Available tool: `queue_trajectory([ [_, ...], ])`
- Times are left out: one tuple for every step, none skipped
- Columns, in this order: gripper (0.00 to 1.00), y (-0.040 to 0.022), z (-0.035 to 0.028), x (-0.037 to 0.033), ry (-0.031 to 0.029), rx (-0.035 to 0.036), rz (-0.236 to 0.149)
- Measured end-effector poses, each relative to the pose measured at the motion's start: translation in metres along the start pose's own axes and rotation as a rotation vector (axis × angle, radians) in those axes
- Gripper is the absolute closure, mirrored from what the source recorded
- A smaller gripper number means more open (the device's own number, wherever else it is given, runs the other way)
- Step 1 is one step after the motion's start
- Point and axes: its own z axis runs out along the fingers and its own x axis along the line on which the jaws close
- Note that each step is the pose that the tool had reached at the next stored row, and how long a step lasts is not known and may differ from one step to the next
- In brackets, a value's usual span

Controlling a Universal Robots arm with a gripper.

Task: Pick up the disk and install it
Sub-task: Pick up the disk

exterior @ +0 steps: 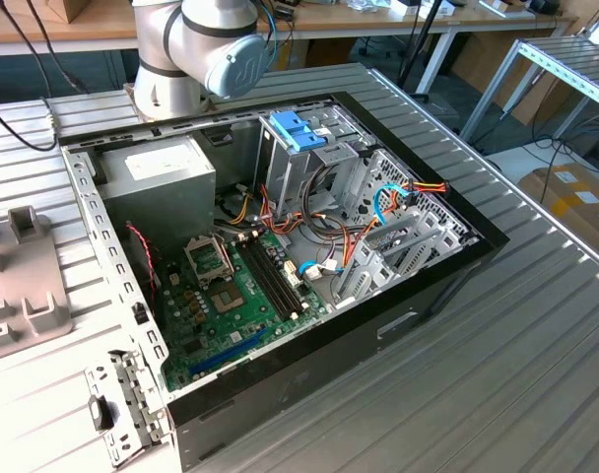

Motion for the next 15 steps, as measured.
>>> queue_trajectory([
  [0.52, 0.0000, 0.0000, 0.0015, 0.0032, 0.0004, 0.000],
  [0.52, 0.0001, 0.0007, 0.0023, 0.0045, 0.0008, -0.001],
  [0.52, 0.0007, 0.0013, 0.0025, 0.0046, 0.0007, -0.001],
  [0.52, 0.0014, 0.0020, 0.0026, 0.0046, 0.0006, -0.001],
  [0.52, 0.0026, 0.0030, 0.0029, 0.0047, 0.0005, -0.002],
  [0.52, 0.0049, 0.0045, 0.0032, 0.0046, 0.0006, -0.002],
  [0.52, 0.0062, 0.0055, 0.0035, 0.0046, 0.0006, -0.003],
  [0.52, 0.0062, 0.0058, 0.0035, 0.0046, 0.0006, -0.003],
  [0.52, 0.0062, 0.0058, 0.0035, 0.0047, 0.0002, -0.004],
  [0.52, 0.0056, 0.0060, 0.0034, 0.0046, 0.0005, -0.004],
  [0.52, 0.0055, 0.0064, 0.0033, 0.0047, 0.0004, -0.004],
  [0.52, 0.0055, 0.0070, 0.0034, 0.0046, 0.0005, -0.004],
  [0.52, 0.0059, 0.0076, 0.0036, 0.0047, 0.0002, -0.004],
  [0.52, 0.0066, 0.0086, 0.0038, 0.0047, 0.0003, -0.004],
  [0.52, 0.0083, 0.0101, 0.0040, 0.0047, 0.0004, -0.004],
])
